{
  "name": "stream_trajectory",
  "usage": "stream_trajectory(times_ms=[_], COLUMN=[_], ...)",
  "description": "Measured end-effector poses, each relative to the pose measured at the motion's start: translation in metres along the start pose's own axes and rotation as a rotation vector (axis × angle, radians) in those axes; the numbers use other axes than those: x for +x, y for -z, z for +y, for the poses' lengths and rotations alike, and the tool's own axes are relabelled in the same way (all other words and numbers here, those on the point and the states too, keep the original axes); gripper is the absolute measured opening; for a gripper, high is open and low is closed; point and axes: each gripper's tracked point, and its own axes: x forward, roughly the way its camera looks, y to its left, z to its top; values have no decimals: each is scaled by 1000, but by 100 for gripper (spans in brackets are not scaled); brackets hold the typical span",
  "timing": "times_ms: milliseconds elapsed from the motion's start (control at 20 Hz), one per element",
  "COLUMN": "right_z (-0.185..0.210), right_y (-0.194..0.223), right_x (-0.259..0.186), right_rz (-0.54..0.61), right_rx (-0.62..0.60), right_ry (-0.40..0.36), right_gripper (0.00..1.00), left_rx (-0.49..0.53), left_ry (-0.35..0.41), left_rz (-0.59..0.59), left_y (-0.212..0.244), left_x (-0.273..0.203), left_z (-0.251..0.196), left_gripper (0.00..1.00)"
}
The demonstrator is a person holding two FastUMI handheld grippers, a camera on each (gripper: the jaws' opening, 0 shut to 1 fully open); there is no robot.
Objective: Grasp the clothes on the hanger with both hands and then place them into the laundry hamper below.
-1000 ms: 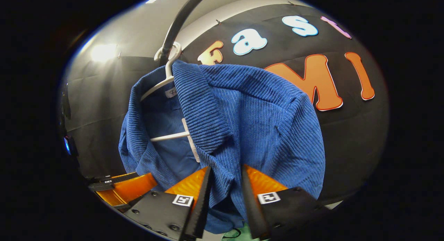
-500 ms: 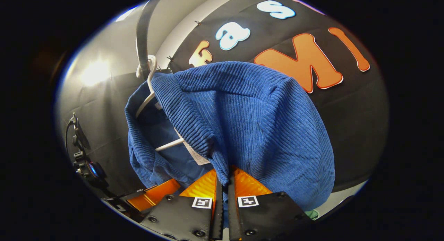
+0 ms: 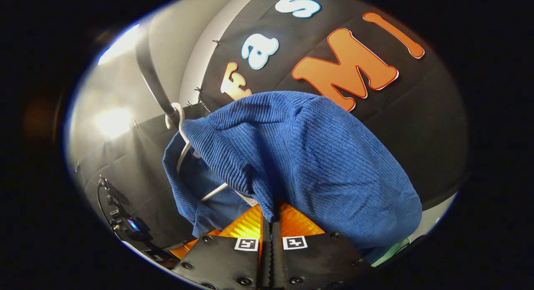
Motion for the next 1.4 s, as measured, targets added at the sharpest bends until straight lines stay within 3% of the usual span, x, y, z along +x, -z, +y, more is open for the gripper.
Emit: stream_trajectory(times_ms=[100, 150, 200, 550, 1150, 1400], right_z=[6, 9, 11, 20, 33, 35], right_y=[-5, -7, -10, -29, -71, -103], right_x=[-8, -16, -22, -47, -56, -60], right_rz=[-7, -11, -18, -67, -235, -310], right_rx=[5, 10, 18, 95, 202, 202], right_ry=[-23, -32, -41, -72, -88, -78], right_gripper=[8, 1, 8, 8, 8, 7], left_rx=[6, 1, -8, -37, -5, -13], left_ry=[26, 40, 55, 154, 326, 342], left_rz=[1, -4, -6, -8, -72, -143], left_y=[-8, -12, -17, -45, -105, -148], left_x=[-14, -23, -28, -54, -55, -51], left_z=[-3, -4, -5, -3, 57, 85], left_gripper=[0, 0, 0, 0, 2, 0])
